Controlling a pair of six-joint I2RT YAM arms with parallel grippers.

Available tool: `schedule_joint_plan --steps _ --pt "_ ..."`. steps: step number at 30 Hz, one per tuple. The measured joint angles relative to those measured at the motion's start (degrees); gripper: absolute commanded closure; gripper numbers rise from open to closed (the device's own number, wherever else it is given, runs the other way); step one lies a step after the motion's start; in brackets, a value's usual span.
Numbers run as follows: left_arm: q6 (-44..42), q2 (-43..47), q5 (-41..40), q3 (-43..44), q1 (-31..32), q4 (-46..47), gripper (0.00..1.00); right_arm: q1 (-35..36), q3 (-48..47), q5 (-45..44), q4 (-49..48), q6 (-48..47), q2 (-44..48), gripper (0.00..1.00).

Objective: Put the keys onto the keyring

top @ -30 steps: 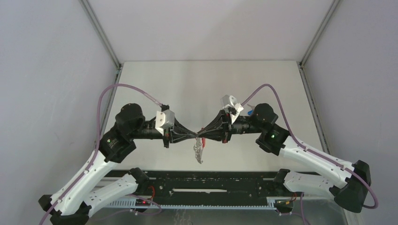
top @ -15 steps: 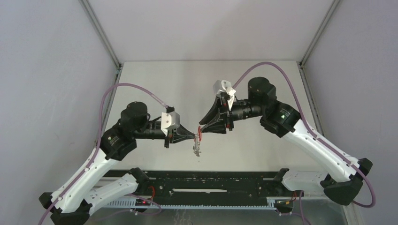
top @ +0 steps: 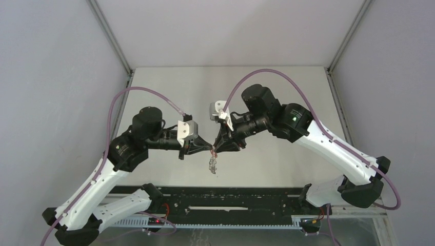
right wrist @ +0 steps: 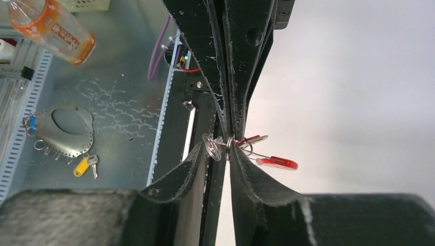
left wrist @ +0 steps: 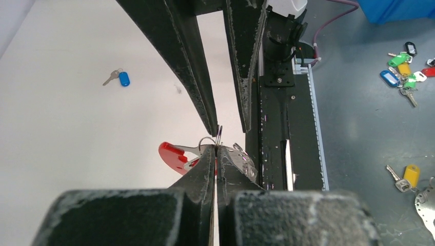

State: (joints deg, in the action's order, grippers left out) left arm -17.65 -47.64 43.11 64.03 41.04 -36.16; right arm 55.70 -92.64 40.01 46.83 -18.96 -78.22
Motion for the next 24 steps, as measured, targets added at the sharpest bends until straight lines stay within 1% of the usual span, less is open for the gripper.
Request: schedule_joint_plan --steps 5,9,11,13,15,16,18,19,20,22,24 --pt "-0.5 -0.6 -0.1 0.6 0.1 -1.3 1.0 1.0 -1.7 -2.3 2.2 -1.4 -1.2 0.72" --pt "-0.5 -0.8 -0.3 0.6 0.1 -1.4 1.0 1.6 -1.8 -3.9 2.4 -2.0 -1.7 0.79" --pt "-0.5 -0.8 -0.3 0.6 0.1 -1.5 1.0 1.9 -1.8 -4.7 2.5 -2.3 -1.8 0.87" --pt "-0.5 -0.8 -0.3 0.6 0.1 -1.5 1.0 2.1 -2.2 -5.4 3.1 -2.7 -2.0 1.0" --pt "-0.6 -0.7 -0.4 0.6 0.2 -1.7 1.0 2.2 -3.0 -6.0 3.7 -2.9 -2.5 1.0" --pt "-0.6 -0.7 -0.4 0.6 0.2 -1.7 0.97 2.2 -3.1 -6.2 3.8 -2.8 -2.6 1.0" --pt "-0.8 -0.7 -0.5 0.6 0.2 -1.7 0.84 2.1 -2.9 -6.5 3.4 -2.6 -2.4 1.0" --pt "-0.8 -0.6 -0.6 0.6 0.2 -1.7 0.77 1.9 -2.2 -6.5 2.4 -2.1 -2.1 1.0" --pt "-1.0 -0.5 -0.6 0.6 0.2 -1.7 0.72 1.5 -0.6 -6.1 0.6 -1.3 -1.3 1.0" --pt "-1.1 -0.2 -0.4 0.6 0.2 -1.6 0.67 0.3 5.0 -4.7 -5.1 1.2 1.6 1.0" --pt "-1.5 0.4 -0.4 0.6 0.2 -1.6 0.66 -1.3 11.9 -2.9 -11.5 4.5 5.7 1.0"
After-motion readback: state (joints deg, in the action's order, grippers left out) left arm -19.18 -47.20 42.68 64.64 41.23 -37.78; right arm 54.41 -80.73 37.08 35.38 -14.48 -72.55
